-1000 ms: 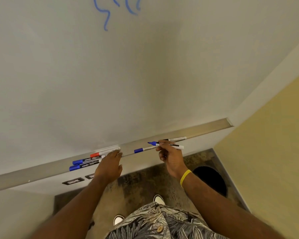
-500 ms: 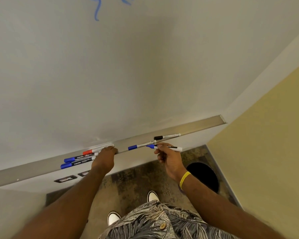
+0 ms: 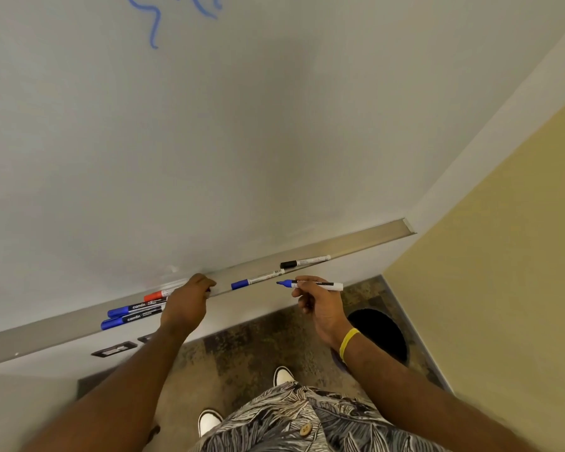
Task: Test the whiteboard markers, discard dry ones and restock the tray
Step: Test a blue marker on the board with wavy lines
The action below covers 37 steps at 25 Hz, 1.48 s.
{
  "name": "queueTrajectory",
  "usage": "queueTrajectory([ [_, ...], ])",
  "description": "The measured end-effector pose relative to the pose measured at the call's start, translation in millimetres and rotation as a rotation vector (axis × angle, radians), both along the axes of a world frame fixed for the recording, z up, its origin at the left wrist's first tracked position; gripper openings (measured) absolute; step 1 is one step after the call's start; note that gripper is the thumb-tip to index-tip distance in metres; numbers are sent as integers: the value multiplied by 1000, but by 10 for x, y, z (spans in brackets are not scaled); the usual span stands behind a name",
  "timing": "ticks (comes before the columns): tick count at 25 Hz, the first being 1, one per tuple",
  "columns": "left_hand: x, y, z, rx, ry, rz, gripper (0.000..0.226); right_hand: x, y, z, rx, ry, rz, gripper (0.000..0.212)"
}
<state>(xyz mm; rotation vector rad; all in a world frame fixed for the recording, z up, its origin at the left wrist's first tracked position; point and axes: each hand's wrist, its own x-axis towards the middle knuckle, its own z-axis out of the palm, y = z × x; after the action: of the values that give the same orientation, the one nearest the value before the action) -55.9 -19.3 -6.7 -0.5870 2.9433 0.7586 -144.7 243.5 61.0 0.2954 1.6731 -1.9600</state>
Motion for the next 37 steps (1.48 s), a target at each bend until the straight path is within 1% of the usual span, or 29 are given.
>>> queueTrajectory([
  [3, 17, 146, 124, 181, 169, 12, 27, -17, -40, -28, -2, 18, 10, 13],
  [6, 116, 407, 269, 357, 208, 56, 37, -14, -118, -71, 16, 25, 47, 14],
  [9, 186, 598, 370, 458, 242, 106, 47, 7, -217, -106, 59, 52, 109, 18],
  [12, 205, 695, 475, 473, 261, 115, 50, 35, -302, -115, 87, 96, 171, 21],
  [16, 202, 746, 565, 454, 247, 104, 50, 45, -354, -137, 95, 122, 235, 19],
  [20, 201, 748, 585, 432, 210, 102, 44, 43, -353, -154, 105, 135, 274, 19],
  [24, 185, 763, 595, 426, 196, 86, 42, 49, -338, -135, 103, 166, 338, 15],
  [27, 132, 797, 602, 432, 177, 68, 35, 42, -346, -145, 115, 139, 348, 21],
  [28, 116, 812, 598, 472, 173, 92, 32, 34, -346, -152, 107, 106, 335, 24],
  [30, 92, 843, 589, 632, 182, 194, 28, 19, -332, -167, 67, 30, 309, 28],
  [32, 72, 868, 592, 745, 198, 284, 23, 14, -319, -176, 22, -28, 295, 27],
  [34, 46, 893, 610, 779, 205, 313, 20, 17, -316, -169, -6, -56, 294, 25],
  [37, 6, 915, 650, 773, 212, 314, 19, 21, -321, -135, -27, -59, 302, 22],
])
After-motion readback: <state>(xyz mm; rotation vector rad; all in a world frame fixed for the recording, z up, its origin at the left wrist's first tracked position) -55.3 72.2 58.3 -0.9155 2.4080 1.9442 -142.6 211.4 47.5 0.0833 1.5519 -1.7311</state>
